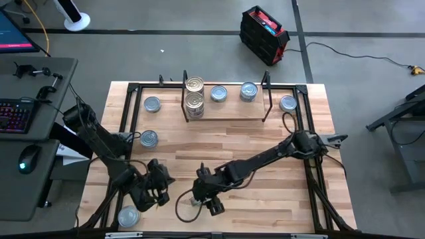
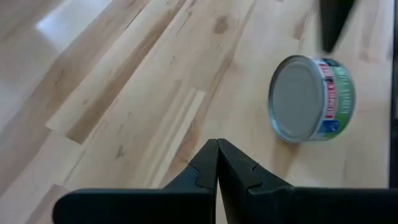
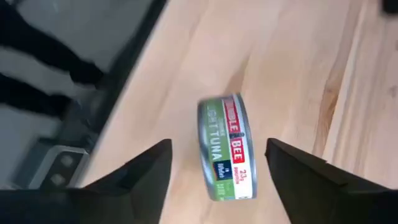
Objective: Stack canned seafood by type on shelf
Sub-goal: Put the green white tuna can on the shelf
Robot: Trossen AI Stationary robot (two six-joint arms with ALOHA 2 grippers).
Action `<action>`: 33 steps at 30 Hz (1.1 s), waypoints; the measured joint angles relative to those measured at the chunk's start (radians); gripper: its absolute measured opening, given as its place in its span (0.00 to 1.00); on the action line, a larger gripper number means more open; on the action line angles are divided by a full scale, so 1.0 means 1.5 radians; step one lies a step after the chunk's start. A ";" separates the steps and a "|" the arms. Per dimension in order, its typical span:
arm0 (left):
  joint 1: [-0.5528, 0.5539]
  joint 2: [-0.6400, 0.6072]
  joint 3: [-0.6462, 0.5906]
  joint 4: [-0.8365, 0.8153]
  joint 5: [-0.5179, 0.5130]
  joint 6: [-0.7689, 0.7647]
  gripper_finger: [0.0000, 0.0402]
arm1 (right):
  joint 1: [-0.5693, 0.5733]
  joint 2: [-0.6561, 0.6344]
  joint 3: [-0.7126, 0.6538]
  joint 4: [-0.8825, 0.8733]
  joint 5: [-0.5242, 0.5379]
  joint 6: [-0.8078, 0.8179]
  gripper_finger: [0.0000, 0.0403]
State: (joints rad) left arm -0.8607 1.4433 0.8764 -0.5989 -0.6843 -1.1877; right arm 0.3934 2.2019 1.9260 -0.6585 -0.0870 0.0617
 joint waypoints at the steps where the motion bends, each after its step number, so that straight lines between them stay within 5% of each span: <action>1: -0.006 0.000 0.000 0.000 -0.003 -0.014 0.00 | -0.002 0.013 0.014 -0.016 0.000 -0.011 0.64; 11: -0.010 0.000 0.000 0.000 -0.005 -0.044 0.00 | -0.006 0.088 0.037 -0.039 -0.006 -0.042 0.64; 14: -0.004 -0.010 0.000 0.000 -0.005 -0.029 0.00 | -0.005 0.089 0.038 -0.041 0.034 -0.042 0.54; 18: 0.012 -0.040 0.000 -0.013 -0.019 0.026 0.00 | -0.003 0.088 0.085 -0.098 0.068 -0.042 0.28; 21: 0.026 -0.078 0.000 -0.044 -0.045 0.094 0.00 | -0.003 0.084 0.146 -0.185 0.097 -0.041 0.28; 33: 0.049 -0.270 0.000 -0.155 -0.119 0.212 0.00 | -0.093 0.079 0.198 -0.604 0.587 0.141 0.28</action>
State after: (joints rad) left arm -0.7875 1.0386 0.8764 -0.8310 -0.8634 -0.8701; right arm 0.2540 2.3211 2.2223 -1.5651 0.7933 0.2737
